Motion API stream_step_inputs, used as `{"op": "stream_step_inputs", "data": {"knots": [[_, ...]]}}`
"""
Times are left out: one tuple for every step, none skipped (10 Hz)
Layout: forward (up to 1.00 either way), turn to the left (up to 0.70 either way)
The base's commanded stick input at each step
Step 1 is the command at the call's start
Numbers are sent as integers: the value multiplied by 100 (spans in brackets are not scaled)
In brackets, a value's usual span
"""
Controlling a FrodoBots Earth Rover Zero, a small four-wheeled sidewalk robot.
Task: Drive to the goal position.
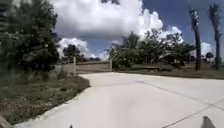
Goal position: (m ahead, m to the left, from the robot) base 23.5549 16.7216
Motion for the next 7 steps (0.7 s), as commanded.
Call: {"op": "stream_step_inputs", "data": {"knots": [[70, 0], [70, 0], [70, 0], [70, 0], [70, 0], [70, 0], [70, 0]]}}
